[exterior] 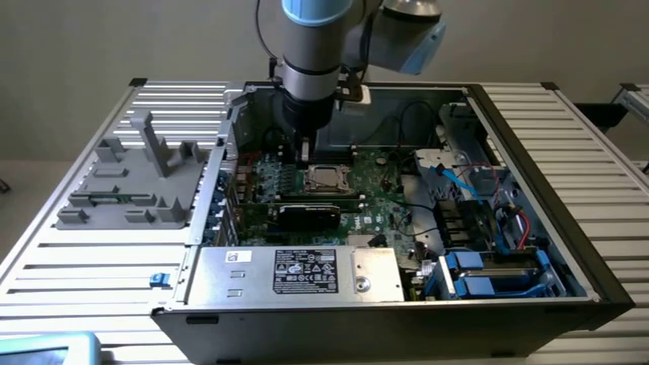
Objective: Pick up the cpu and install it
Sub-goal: 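Close the cpu cover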
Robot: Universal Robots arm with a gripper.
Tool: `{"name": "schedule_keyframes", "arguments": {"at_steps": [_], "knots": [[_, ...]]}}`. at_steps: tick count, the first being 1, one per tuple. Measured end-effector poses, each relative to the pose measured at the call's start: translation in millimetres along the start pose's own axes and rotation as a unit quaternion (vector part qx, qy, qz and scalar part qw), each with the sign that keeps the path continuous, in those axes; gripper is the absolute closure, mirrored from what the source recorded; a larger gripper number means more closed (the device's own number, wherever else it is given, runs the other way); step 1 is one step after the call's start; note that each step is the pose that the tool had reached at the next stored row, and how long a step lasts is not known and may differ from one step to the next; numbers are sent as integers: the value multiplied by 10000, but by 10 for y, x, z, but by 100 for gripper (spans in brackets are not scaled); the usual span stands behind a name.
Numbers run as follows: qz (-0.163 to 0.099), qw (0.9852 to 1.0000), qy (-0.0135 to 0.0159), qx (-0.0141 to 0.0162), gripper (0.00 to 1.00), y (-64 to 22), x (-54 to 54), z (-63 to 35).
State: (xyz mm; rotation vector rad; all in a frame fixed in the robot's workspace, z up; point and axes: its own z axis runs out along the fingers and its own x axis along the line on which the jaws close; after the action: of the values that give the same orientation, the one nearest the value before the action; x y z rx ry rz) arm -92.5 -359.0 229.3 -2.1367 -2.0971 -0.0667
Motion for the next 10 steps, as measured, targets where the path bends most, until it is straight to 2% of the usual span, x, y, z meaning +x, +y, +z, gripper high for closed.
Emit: {"name": "schedule_keyframes", "arguments": {"at_steps": [4, 10], "knots": [[0, 10000, 0, 0, 89, -50, 24, -178], [0, 10000, 0, 0, 89, -75, 58, -447]]}}
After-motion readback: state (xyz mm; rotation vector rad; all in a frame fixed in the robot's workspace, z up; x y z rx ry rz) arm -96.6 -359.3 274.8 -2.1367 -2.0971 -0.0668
